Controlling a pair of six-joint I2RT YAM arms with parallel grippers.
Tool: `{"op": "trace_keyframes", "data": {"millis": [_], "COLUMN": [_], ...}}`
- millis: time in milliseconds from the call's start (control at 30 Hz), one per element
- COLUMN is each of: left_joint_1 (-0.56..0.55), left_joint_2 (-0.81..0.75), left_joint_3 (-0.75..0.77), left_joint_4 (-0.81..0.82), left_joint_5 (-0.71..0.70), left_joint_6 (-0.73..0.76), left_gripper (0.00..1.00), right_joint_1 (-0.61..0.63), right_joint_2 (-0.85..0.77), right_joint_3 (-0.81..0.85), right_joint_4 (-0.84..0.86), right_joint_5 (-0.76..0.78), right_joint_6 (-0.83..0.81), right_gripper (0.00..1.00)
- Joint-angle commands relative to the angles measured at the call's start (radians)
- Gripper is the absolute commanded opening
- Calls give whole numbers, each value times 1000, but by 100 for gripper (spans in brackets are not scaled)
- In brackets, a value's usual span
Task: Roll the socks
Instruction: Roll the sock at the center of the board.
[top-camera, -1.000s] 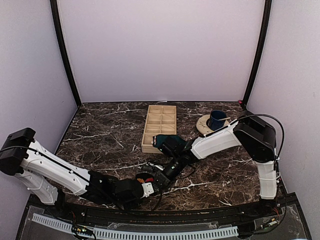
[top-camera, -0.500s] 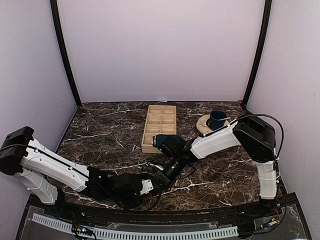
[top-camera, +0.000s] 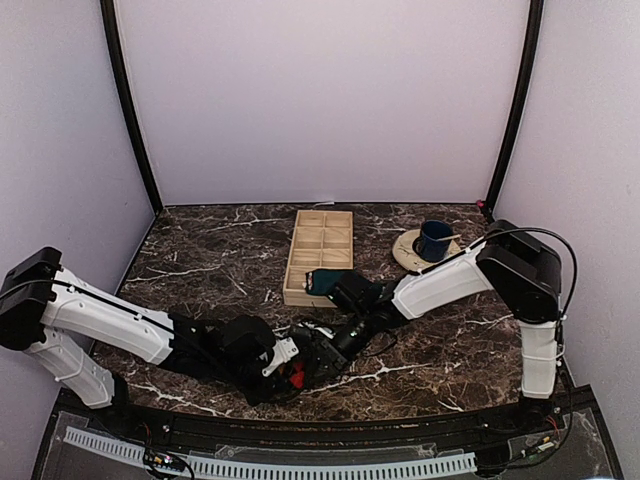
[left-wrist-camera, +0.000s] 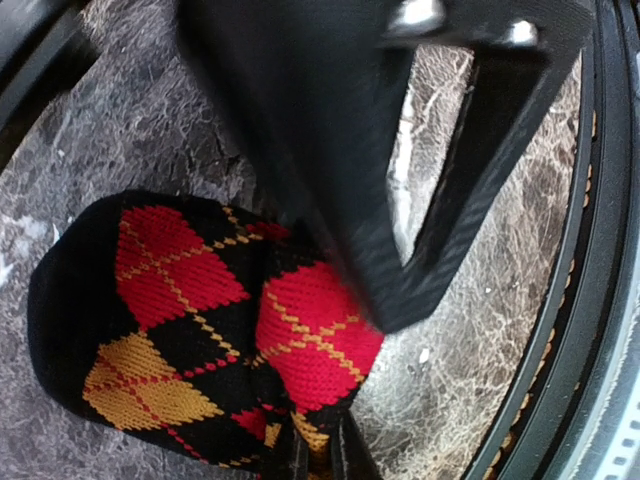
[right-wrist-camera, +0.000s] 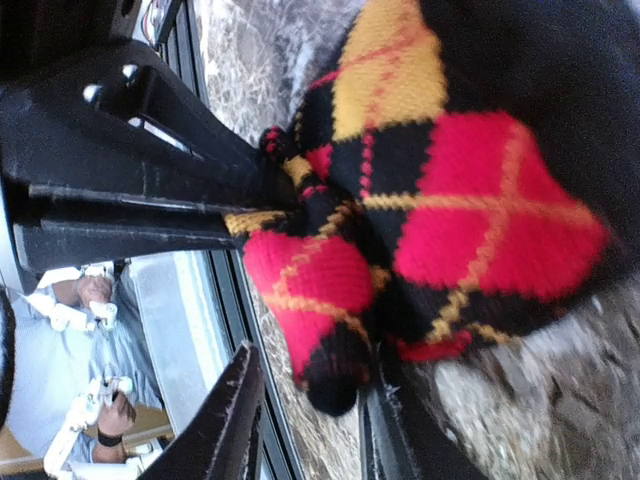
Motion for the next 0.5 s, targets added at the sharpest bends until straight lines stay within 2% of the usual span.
{"op": "trace_keyframes", "data": {"millis": [0,467], "left_joint_1": [41,178], "left_joint_2": [12,78], "left_joint_3": [-5,23], "left_joint_4": [-72,-71], "left_joint_5": [130,419], "left_joint_6": [-40,-66], "left_gripper": [0,0], "right_joint_1": [-21,-23], "right_joint_2": [-64,-190], "right_joint_3": [-62,-192], "right_joint_4": [66,198], "right_joint_5": [41,251], "right_joint_6": [16,-35], "right_gripper": [30,32]}}
